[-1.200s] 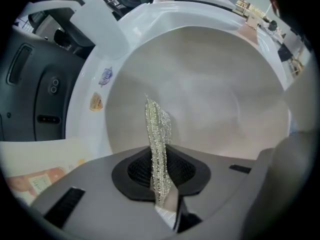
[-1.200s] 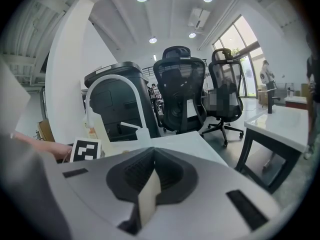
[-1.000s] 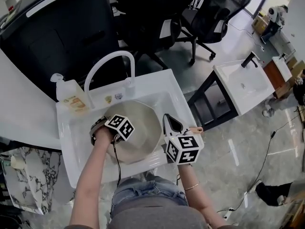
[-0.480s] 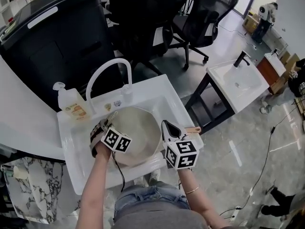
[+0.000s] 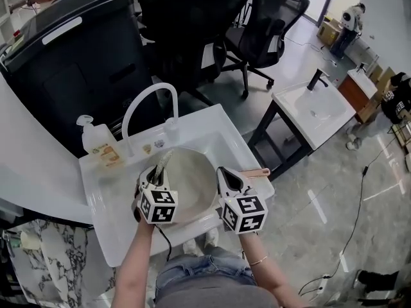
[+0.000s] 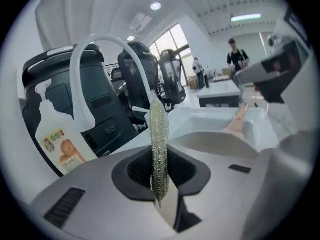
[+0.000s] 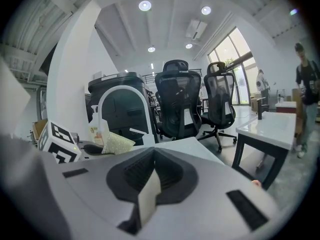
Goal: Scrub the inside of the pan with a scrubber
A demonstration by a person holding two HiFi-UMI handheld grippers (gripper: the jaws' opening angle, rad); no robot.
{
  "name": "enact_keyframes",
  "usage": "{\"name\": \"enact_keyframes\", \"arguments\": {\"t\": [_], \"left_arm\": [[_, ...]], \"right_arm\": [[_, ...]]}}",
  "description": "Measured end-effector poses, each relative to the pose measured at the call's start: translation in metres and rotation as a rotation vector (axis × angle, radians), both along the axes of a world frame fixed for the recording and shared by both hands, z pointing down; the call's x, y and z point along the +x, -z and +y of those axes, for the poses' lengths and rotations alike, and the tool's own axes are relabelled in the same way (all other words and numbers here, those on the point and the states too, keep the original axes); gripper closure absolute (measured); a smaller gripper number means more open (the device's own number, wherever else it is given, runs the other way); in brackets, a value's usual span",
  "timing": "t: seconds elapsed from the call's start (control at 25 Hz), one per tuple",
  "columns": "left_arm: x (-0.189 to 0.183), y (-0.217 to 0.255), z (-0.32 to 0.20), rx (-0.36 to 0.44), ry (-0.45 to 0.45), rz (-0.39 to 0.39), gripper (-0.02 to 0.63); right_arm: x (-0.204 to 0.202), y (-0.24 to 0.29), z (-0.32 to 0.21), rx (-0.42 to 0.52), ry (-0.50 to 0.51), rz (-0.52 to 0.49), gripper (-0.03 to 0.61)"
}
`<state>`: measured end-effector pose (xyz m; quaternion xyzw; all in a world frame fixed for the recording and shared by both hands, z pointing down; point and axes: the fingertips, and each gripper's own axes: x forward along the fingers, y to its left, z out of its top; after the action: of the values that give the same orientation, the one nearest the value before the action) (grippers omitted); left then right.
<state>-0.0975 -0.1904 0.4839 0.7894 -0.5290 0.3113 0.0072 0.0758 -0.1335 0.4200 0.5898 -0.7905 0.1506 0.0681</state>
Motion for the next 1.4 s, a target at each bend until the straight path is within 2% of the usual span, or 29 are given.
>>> {"name": "enact_keyframes", "arguments": {"t": [0.16,0.32,0.92,1.4], "left_arm": [[0.015,0.021,0.014,0.019,-0.034,0.199,0.548],[0.020,0.043,0.027,0.048,-0.057,0.295,0.548],[-0.004,0.083,0.059,0.128,-0.100,0.500,0.548],[-0.002,0.102,0.081,0.168,-0.170,0.557,0.548]], "right_arm": [[-0.008,0.006,0.008,0.028,-0.006,-0.011,0.568],[-0.017,0.013,0.015,0.056,-0.004,-0.023,0.568],[-0.049,0.032,0.041,0.138,0.008,-0.024,0.568],[-0.058,0.041,0.053,0.156,0.000,-0.012,0.569]]}}
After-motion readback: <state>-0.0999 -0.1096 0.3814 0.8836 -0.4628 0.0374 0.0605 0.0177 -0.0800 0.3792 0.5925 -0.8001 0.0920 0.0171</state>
